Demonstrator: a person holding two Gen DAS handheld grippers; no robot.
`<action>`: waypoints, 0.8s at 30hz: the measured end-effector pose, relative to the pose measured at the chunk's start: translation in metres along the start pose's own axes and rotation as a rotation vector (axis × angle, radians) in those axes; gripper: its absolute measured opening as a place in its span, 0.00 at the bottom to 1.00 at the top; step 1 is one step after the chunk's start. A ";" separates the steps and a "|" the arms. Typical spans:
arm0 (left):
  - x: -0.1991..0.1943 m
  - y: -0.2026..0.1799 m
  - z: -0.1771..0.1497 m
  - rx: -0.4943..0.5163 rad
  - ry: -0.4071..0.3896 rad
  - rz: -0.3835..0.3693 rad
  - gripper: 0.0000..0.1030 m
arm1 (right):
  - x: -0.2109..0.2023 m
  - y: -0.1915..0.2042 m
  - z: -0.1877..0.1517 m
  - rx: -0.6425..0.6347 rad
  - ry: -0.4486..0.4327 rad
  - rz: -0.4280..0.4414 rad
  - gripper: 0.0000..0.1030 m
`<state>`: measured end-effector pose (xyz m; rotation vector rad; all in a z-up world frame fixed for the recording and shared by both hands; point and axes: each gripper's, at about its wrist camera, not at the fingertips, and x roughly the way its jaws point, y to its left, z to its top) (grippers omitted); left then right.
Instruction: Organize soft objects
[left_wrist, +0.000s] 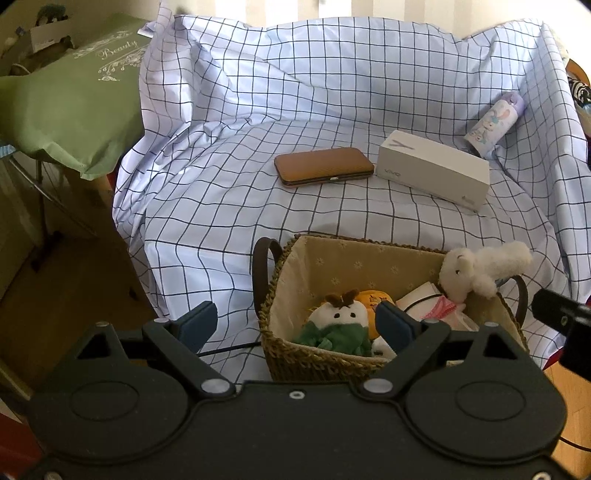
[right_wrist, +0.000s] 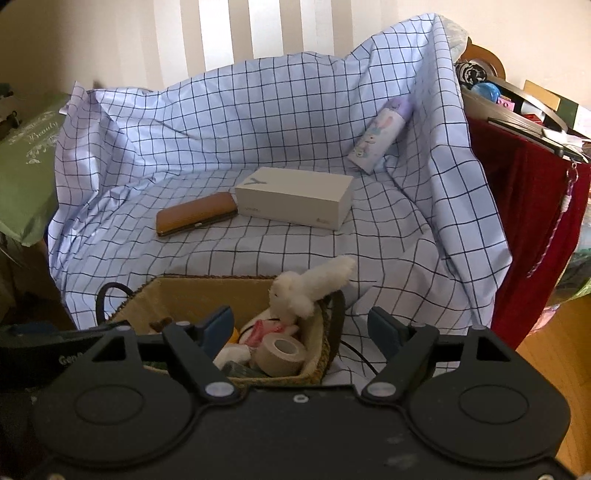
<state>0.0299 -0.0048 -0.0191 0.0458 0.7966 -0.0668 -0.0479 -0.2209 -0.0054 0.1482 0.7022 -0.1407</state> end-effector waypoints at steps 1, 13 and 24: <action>0.000 0.000 0.000 0.000 0.001 0.000 0.89 | 0.000 0.000 -0.001 0.000 0.004 -0.001 0.78; -0.001 0.000 -0.004 0.013 0.006 -0.003 0.92 | 0.002 0.000 -0.005 0.004 0.022 -0.010 0.79; -0.002 -0.002 -0.005 0.026 0.009 -0.010 0.93 | 0.005 0.000 -0.007 0.011 0.042 -0.018 0.81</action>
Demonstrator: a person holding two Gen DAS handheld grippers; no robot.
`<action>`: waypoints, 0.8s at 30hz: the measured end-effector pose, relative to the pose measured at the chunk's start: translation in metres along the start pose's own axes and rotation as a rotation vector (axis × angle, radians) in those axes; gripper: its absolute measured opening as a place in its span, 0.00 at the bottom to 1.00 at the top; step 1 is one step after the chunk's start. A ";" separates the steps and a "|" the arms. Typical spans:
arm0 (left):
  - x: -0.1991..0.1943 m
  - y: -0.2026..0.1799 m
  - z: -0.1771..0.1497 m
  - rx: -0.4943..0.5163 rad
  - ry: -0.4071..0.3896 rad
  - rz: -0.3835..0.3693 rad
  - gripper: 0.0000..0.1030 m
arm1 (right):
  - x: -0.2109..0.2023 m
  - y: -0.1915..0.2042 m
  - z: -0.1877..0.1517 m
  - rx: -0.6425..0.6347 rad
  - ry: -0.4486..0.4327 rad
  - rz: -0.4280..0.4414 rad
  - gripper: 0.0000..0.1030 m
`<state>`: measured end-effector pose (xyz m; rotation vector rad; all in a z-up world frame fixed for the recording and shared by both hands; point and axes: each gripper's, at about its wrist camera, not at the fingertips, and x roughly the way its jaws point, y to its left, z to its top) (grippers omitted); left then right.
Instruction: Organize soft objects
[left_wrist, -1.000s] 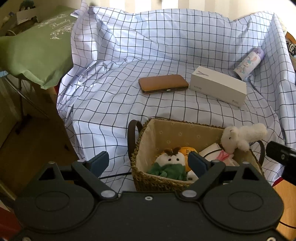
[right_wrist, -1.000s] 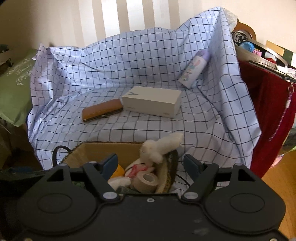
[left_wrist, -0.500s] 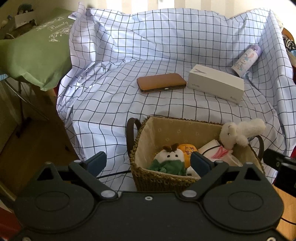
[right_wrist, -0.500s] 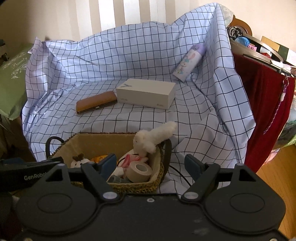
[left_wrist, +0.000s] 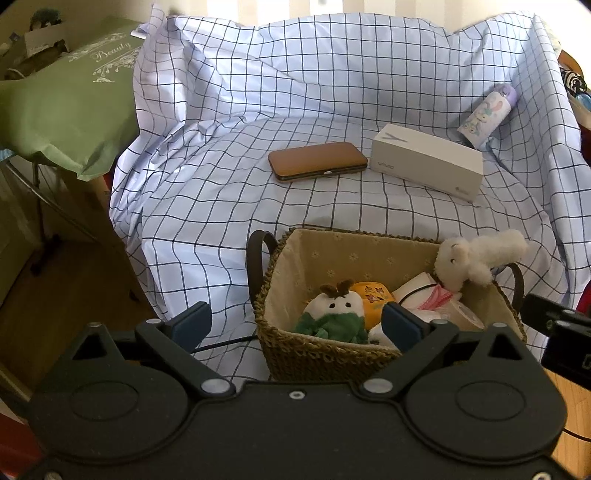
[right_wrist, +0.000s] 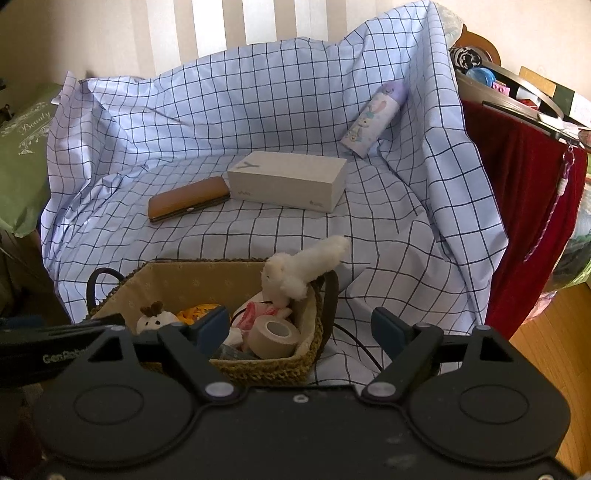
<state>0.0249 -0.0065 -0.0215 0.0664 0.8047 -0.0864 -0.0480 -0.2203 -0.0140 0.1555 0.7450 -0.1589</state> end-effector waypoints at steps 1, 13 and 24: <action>0.000 0.000 0.000 0.001 0.001 0.000 0.94 | 0.001 0.000 0.000 0.001 0.003 0.000 0.81; -0.001 -0.002 -0.002 0.013 -0.002 0.001 0.95 | 0.006 -0.004 -0.002 0.016 0.030 -0.013 0.82; -0.001 -0.003 -0.003 0.017 0.005 -0.002 0.96 | 0.008 -0.005 -0.002 0.018 0.036 -0.013 0.82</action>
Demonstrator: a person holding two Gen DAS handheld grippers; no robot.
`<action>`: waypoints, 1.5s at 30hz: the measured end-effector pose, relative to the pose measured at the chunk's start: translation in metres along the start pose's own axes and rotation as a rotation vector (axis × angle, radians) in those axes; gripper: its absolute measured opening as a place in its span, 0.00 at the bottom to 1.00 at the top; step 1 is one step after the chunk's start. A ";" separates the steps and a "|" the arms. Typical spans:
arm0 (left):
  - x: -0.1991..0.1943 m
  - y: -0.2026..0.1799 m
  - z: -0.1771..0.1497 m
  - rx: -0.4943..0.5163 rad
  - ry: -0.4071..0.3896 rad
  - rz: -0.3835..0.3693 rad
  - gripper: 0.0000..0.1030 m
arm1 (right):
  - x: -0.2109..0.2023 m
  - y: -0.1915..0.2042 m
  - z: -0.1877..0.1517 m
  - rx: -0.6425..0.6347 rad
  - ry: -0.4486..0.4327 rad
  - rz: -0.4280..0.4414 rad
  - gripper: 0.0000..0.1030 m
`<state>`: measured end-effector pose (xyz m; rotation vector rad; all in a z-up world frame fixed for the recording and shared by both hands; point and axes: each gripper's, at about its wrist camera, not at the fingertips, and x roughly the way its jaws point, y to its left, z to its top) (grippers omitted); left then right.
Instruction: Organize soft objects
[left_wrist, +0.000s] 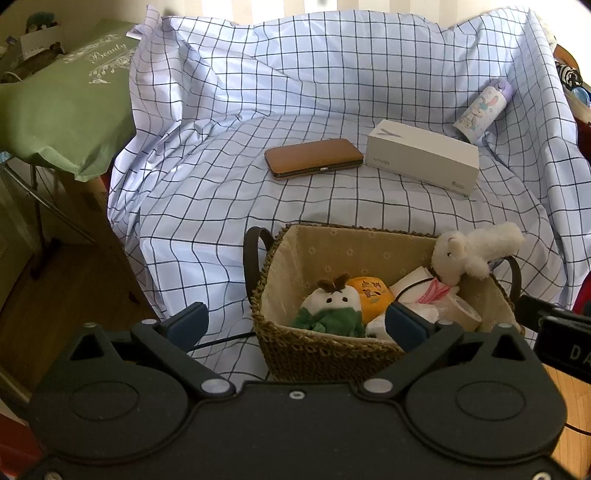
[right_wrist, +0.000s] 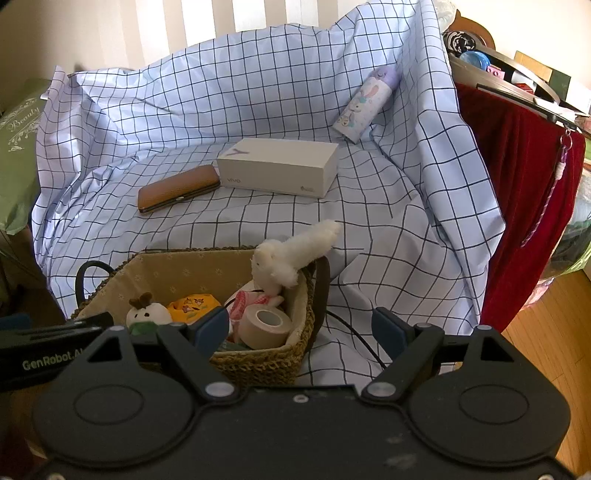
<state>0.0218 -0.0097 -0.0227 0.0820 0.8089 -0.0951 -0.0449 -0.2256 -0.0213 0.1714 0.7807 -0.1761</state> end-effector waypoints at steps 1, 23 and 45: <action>0.000 0.000 0.000 0.002 0.002 0.000 0.96 | 0.000 -0.001 0.000 0.001 0.001 0.000 0.82; 0.003 -0.004 0.001 0.021 0.031 -0.001 0.97 | 0.003 -0.003 0.001 0.011 0.002 -0.009 0.82; 0.005 -0.002 -0.001 0.004 0.038 -0.008 0.97 | 0.004 0.000 -0.002 -0.001 0.008 -0.011 0.83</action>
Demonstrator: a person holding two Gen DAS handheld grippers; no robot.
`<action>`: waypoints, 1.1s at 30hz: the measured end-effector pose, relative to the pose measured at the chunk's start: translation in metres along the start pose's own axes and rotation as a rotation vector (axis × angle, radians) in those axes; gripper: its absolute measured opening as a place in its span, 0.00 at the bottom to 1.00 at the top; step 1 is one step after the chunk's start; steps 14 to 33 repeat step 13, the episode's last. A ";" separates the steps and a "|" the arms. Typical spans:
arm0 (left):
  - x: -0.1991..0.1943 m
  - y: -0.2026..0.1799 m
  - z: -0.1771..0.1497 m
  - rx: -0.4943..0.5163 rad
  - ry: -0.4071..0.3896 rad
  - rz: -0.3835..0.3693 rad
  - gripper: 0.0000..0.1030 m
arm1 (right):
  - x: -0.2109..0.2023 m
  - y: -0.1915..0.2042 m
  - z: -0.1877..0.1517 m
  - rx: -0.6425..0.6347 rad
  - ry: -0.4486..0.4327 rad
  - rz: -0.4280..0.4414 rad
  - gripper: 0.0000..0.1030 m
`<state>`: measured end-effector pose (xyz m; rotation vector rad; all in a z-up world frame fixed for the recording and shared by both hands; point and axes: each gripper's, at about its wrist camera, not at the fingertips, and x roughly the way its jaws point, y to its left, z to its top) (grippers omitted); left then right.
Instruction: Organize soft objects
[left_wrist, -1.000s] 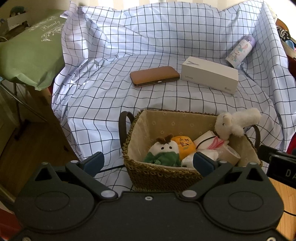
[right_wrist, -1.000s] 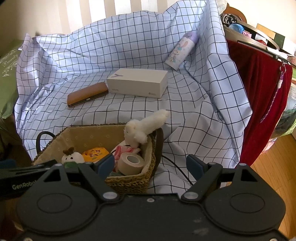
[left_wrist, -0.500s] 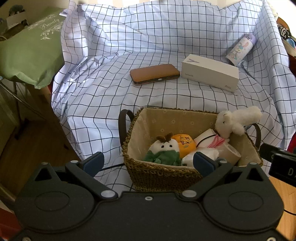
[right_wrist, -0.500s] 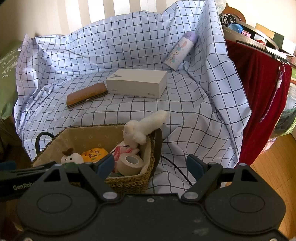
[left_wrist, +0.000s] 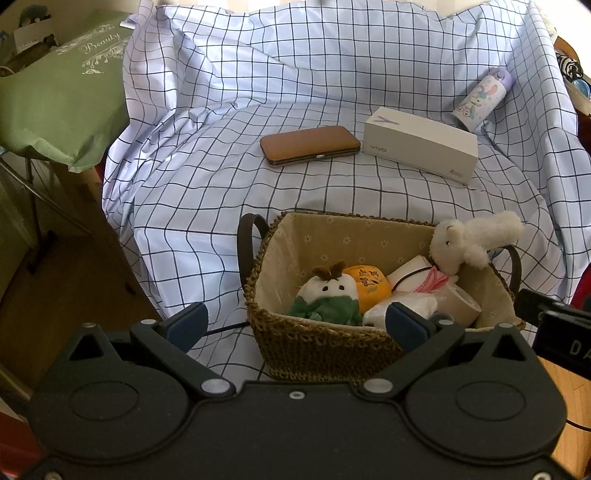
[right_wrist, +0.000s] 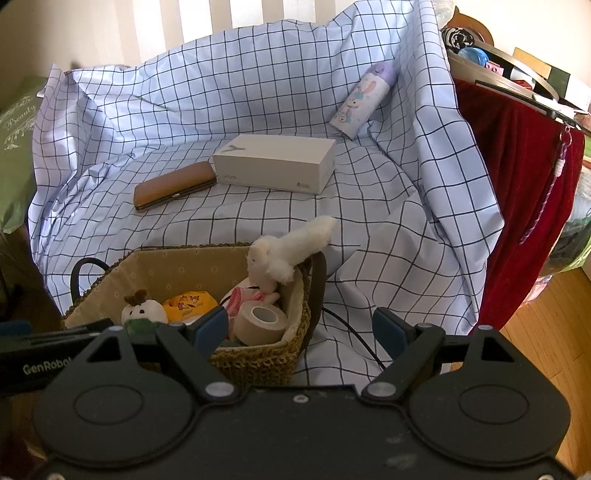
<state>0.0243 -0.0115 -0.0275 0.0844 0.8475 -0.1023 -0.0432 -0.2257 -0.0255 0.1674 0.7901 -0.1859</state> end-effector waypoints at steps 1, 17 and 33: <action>0.000 0.000 0.000 0.000 0.000 0.000 0.97 | 0.001 0.000 0.000 -0.001 0.001 0.000 0.83; 0.011 0.003 0.009 -0.017 0.045 -0.014 0.97 | 0.011 0.002 0.011 0.004 0.035 0.011 0.83; 0.011 0.003 0.009 -0.017 0.045 -0.014 0.97 | 0.011 0.002 0.011 0.004 0.035 0.011 0.83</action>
